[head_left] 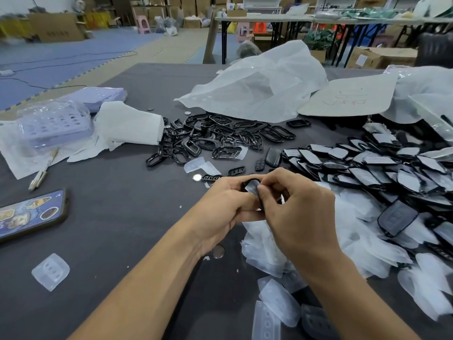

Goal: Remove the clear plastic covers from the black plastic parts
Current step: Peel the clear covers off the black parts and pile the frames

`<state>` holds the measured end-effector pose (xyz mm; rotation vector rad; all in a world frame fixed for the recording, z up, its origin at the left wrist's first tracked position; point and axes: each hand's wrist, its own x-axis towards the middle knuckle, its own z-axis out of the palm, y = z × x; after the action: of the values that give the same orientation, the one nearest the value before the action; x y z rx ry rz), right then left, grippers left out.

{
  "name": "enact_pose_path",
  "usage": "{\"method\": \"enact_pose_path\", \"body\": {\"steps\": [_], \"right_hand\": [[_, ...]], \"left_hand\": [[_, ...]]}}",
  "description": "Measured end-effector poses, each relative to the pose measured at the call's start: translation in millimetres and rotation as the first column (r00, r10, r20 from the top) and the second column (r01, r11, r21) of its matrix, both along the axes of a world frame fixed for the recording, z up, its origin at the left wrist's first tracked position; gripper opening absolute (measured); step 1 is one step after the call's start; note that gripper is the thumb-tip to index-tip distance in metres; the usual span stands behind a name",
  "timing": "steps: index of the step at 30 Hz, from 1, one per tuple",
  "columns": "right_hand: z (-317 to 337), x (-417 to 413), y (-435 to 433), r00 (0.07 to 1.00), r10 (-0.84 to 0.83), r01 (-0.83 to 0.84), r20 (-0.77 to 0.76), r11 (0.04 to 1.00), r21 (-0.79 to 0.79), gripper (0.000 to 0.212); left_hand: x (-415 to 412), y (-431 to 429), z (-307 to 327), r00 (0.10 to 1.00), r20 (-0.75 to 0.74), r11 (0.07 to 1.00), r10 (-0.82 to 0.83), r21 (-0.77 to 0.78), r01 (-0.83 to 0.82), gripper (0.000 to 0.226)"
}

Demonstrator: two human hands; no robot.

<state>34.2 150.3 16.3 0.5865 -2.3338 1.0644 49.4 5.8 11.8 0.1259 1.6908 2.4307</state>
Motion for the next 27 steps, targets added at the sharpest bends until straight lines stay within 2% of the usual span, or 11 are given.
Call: {"method": "enact_pose_path", "body": {"steps": [3,7,11,13,15,17,19,22,27], "right_hand": [[-0.2,1.4,-1.7,0.999,-0.049,0.049,0.009,0.998,-0.035,0.013],[-2.4,-3.8,2.4,0.983,-0.119,0.134,0.138,0.986,-0.101,0.017],[-2.2,-8.0,4.5,0.948,-0.022,0.103,0.316,0.965,-0.242,0.012],[-1.9,-10.3,5.0,0.927,0.046,0.08,0.373,0.946,-0.314,0.013],[-1.2,-12.7,6.3,0.914,0.089,0.066,0.395,0.93,-0.362,0.016],[-1.3,-14.4,7.6,0.91,0.103,0.066,0.403,0.921,-0.385,0.016],[-1.8,-15.0,8.1,0.912,0.099,0.07,0.399,0.918,-0.39,0.017],[-3.7,-14.9,9.1,0.922,0.084,0.073,0.377,0.921,-0.383,0.018],[-5.4,-15.5,9.3,0.931,0.083,0.059,0.357,0.927,-0.37,0.018]], "left_hand": [[-0.4,2.5,1.6,0.999,0.016,0.999,0.032,0.036,-0.032,0.054],[-2.3,1.7,3.3,0.988,0.062,0.982,0.14,0.12,-0.147,0.051],[-1.6,0.8,4.9,0.983,0.063,0.974,0.17,0.141,-0.178,0.045],[-1.7,0.5,4.3,0.982,0.054,0.979,0.18,0.085,-0.184,0.042],[-1.0,0.8,2.4,0.975,0.027,0.975,0.221,-0.044,-0.22,0.038],[-0.2,1.7,-1.0,0.948,-0.04,0.927,0.316,-0.2,-0.317,0.034],[-0.7,1.3,-4.3,0.903,-0.125,0.861,0.41,-0.273,-0.429,0.033],[-0.8,-0.4,-3.5,0.869,-0.148,0.823,0.472,-0.278,-0.495,0.029],[-1.1,0.3,1.0,0.857,-0.078,0.828,0.509,-0.229,-0.513,0.023]]}}
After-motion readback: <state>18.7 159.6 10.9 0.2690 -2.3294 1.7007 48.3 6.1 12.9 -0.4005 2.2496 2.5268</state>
